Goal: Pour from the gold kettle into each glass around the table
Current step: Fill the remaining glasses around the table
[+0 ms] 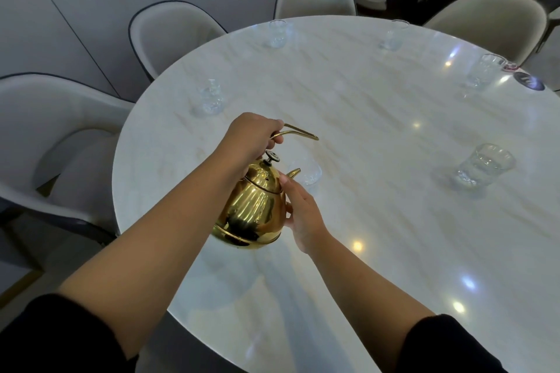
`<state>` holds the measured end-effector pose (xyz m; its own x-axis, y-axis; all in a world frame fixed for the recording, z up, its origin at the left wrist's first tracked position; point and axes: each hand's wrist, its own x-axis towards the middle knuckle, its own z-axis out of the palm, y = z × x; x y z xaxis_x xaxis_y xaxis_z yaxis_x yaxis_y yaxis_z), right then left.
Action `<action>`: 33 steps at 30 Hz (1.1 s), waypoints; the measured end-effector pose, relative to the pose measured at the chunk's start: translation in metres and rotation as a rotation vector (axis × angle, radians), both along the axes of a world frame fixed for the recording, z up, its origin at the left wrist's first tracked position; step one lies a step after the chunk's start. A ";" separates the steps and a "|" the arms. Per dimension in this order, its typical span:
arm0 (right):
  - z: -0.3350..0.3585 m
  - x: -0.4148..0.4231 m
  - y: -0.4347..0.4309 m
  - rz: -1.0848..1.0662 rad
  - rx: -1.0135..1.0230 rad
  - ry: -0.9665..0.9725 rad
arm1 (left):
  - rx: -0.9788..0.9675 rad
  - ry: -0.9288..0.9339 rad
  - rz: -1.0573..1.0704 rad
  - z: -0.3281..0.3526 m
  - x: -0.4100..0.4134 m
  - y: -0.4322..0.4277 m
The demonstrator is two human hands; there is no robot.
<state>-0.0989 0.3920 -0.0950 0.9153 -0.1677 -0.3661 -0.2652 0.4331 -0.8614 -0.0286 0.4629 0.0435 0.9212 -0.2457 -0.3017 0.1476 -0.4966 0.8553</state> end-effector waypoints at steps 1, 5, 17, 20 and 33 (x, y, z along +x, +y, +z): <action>0.000 0.000 0.000 -0.002 0.006 0.002 | 0.010 0.000 -0.004 0.001 0.000 -0.001; 0.001 0.000 0.002 -0.006 0.021 0.014 | 0.023 0.004 -0.011 0.002 0.003 -0.002; 0.008 -0.002 0.006 -0.014 0.065 0.015 | 0.044 0.025 -0.054 0.004 0.006 -0.003; 0.010 -0.002 0.006 -0.029 0.077 0.015 | 0.045 0.025 -0.055 0.005 0.006 -0.004; 0.012 -0.004 0.003 -0.054 0.121 0.022 | 0.075 0.031 -0.066 0.009 0.004 -0.011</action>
